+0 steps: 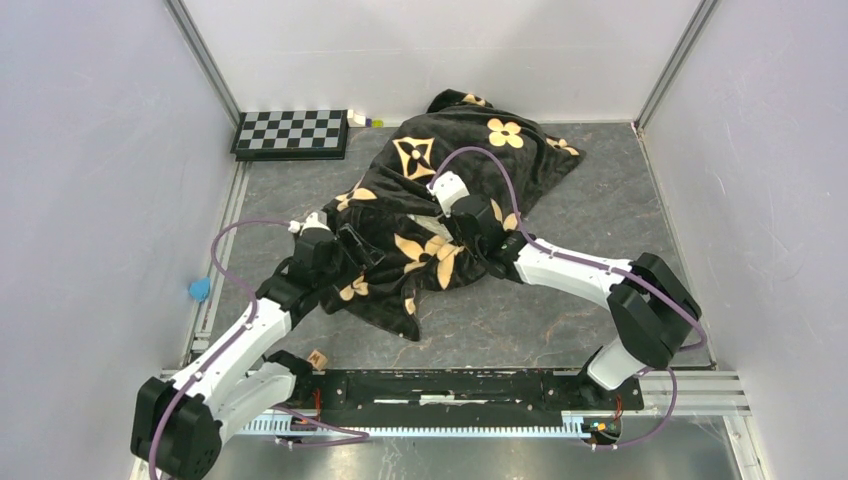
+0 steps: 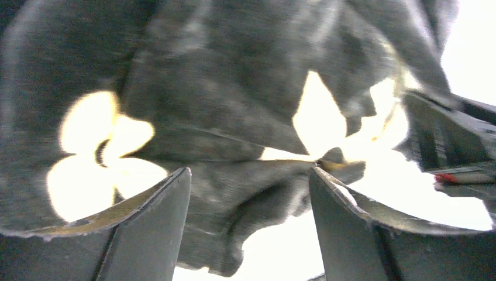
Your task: Remove the pillowcase from the pillow
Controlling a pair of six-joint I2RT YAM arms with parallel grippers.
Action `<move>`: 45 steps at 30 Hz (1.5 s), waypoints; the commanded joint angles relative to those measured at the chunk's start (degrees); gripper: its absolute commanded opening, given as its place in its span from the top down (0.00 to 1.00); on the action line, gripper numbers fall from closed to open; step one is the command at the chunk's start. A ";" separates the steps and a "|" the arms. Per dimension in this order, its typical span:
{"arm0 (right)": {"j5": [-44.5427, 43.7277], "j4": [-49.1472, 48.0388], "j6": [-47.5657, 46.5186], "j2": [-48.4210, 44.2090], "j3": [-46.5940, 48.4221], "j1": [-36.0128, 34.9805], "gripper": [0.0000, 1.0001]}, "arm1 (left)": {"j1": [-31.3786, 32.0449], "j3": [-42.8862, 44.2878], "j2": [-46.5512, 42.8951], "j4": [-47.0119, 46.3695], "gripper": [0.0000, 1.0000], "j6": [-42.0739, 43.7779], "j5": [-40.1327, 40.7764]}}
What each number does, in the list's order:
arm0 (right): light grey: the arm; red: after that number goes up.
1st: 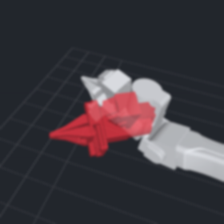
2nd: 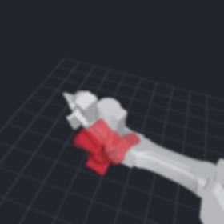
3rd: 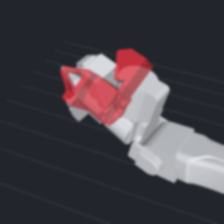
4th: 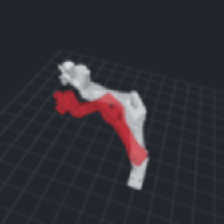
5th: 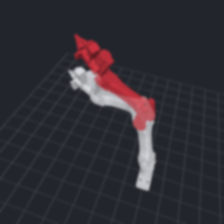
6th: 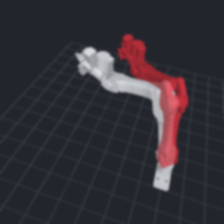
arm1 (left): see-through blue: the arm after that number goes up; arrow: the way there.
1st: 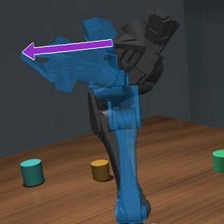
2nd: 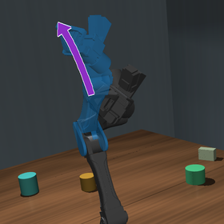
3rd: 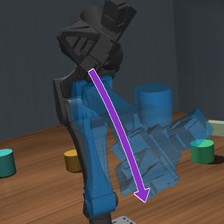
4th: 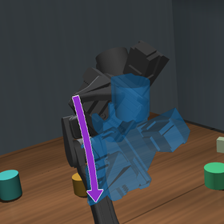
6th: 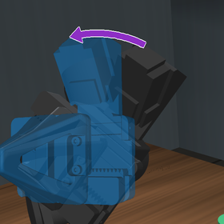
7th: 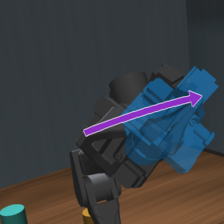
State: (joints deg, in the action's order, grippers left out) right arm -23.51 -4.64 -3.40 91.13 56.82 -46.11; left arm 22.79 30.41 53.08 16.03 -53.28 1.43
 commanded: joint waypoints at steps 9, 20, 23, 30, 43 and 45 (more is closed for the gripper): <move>7.87 -11.73 2.92 -6.42 -8.58 0.05 1.00 | 4.47 5.99 5.22 -9.04 0.15 -6.83 -5.57; 8.12 -12.12 3.33 -9.76 -9.97 0.05 1.00 | 7.92 5.13 12.17 -18.29 0.15 -12.37 -6.82; 7.95 -10.37 5.69 -9.11 -8.25 0.50 1.00 | 8.07 6.27 13.05 -18.32 0.14 -12.21 -6.06; 14.98 -6.33 8.69 -8.12 -4.44 2.91 1.00 | 8.16 8.83 16.10 -17.74 0.09 -13.03 -1.66; 14.90 -5.29 9.02 -9.08 -4.16 3.31 1.00 | 8.08 13.70 26.66 -19.28 0.10 -17.30 6.41; 14.79 -5.29 9.09 -9.35 -4.25 3.39 1.00 | 8.09 16.23 28.83 -16.57 0.09 -17.13 7.71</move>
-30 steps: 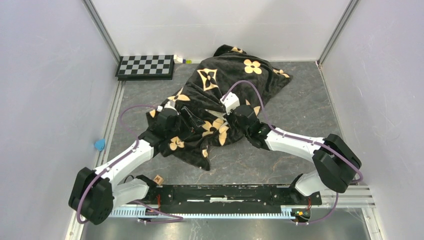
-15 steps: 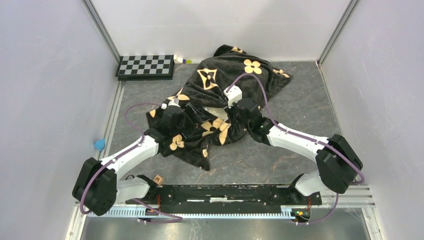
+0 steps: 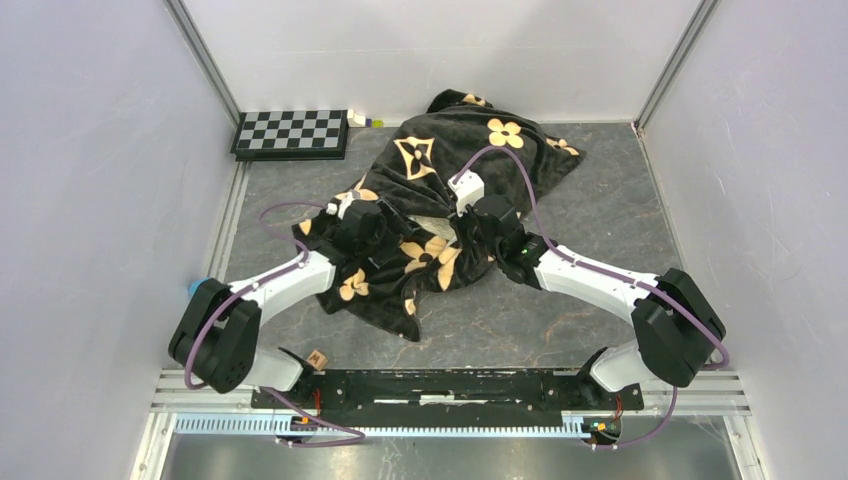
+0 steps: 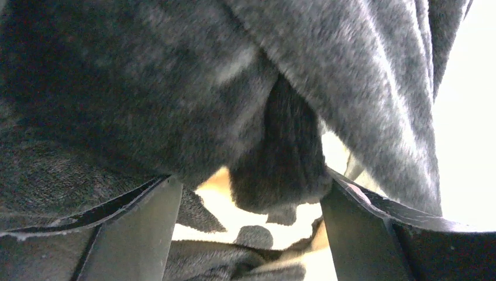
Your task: Remove the pillowcase from the pillow
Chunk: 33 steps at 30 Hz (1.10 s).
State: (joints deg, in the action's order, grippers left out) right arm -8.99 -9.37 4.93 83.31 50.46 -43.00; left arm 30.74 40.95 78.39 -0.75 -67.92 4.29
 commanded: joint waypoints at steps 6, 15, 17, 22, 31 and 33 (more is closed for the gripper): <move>-2.64 -1.07 0.29 -3.06 0.26 0.44 1.00 | 0.11 5.22 3.94 9.70 0.34 -3.16 9.77; -7.18 1.24 1.18 -3.66 -0.53 3.61 1.00 | -0.19 -7.95 -11.38 14.03 0.76 1.64 10.01; -7.14 1.44 1.56 -3.67 -0.62 4.13 1.00 | -0.64 -11.50 -15.02 14.37 0.83 2.60 9.83; -6.99 1.96 2.12 -4.61 -0.87 4.51 1.00 | -2.12 -18.17 -21.52 16.16 0.98 4.54 9.96; -11.17 5.76 2.60 -8.40 -2.83 4.76 1.00 | -2.87 -21.98 -28.15 20.78 0.98 8.28 9.33; -11.40 6.11 2.14 -9.82 -3.95 4.77 1.00 | -2.87 -22.01 -29.16 22.04 0.98 9.39 8.71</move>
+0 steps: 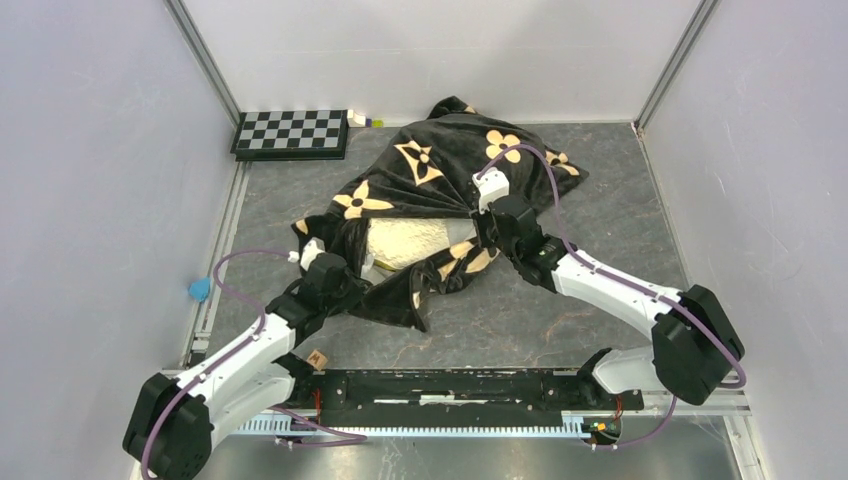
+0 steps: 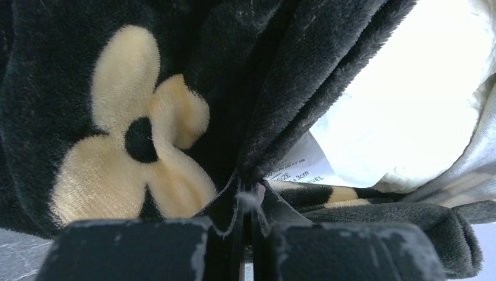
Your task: Remove the pillowcase from the pillow
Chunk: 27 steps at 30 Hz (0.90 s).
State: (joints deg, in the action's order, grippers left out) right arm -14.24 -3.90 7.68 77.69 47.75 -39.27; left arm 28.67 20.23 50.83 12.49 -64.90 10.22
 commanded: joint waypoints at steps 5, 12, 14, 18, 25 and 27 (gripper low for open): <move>-0.72 0.90 -1.41 -6.38 -2.62 1.03 1.00 | -0.77 -0.84 -2.36 8.57 0.98 8.47 -1.43; 7.43 1.57 -1.11 -6.12 -2.14 1.03 1.00 | -0.63 1.59 -2.40 8.31 0.98 11.45 -9.43; 9.10 2.32 -1.19 -5.84 -1.52 1.03 1.00 | -0.43 2.52 -1.80 7.62 0.98 12.38 -14.14; 9.16 1.33 -0.87 -5.98 -2.29 1.03 0.98 | 1.28 4.48 -0.26 9.21 0.98 13.39 -17.57; 8.63 7.73 -10.59 -2.45 4.33 -5.97 0.64 | 4.64 3.85 -0.41 11.48 0.98 14.02 -14.02; 4.25 9.01 -12.57 -1.11 6.61 -9.46 0.60 | 4.73 3.38 -0.24 11.50 0.98 13.94 -13.35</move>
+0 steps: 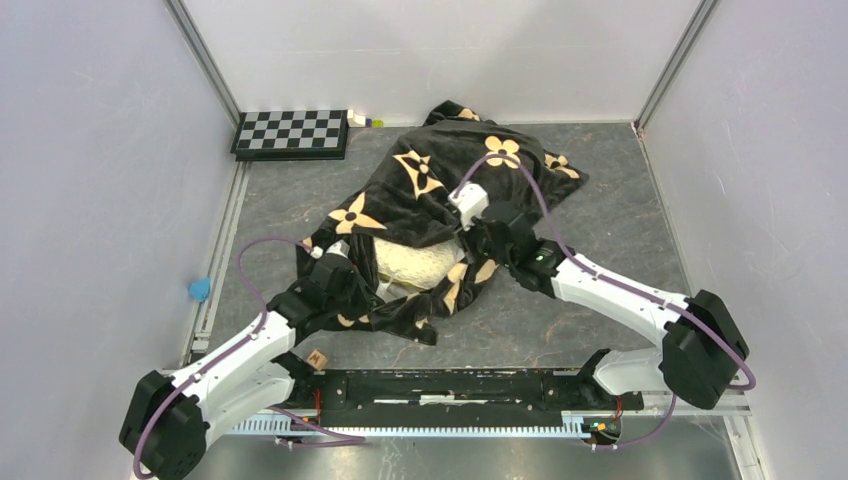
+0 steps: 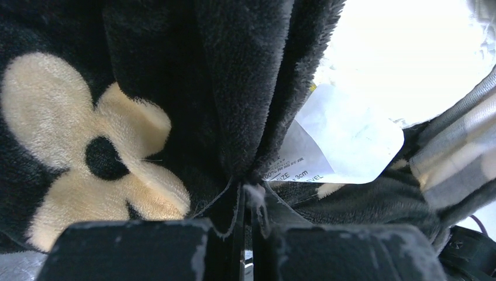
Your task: Remove the pillowcase from the pillow
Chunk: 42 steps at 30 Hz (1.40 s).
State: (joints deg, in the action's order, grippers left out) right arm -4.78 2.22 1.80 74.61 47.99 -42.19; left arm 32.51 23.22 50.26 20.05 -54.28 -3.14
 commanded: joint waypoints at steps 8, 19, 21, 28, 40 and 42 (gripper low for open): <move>8.07 1.03 -10.68 4.78 11.72 -12.10 0.37 | 0.89 -4.34 0.88 -3.98 0.98 0.84 1.36; 11.47 0.12 -7.91 15.95 18.29 -17.51 0.47 | 0.89 -6.88 1.76 -5.91 0.98 0.58 2.42; 10.03 -1.54 -7.15 16.54 16.73 -17.48 0.43 | 0.89 -7.05 1.47 -5.90 0.98 0.92 2.34; 0.60 1.46 -5.58 20.34 15.92 -17.26 0.44 | 0.89 -7.71 0.19 -5.82 0.98 0.93 2.13; -6.77 4.20 -3.20 22.59 12.84 -17.23 0.13 | 0.89 -7.94 -0.37 -5.93 0.98 0.93 2.51; -10.73 5.25 -2.78 24.83 14.43 -17.05 0.12 | 0.90 -7.78 -0.32 -5.82 0.98 1.03 2.52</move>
State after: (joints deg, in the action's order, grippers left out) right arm -8.21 5.85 -2.72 96.07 61.14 -59.55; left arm 32.99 16.47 50.02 11.07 -54.39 -1.13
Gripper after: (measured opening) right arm 0.865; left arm 0.053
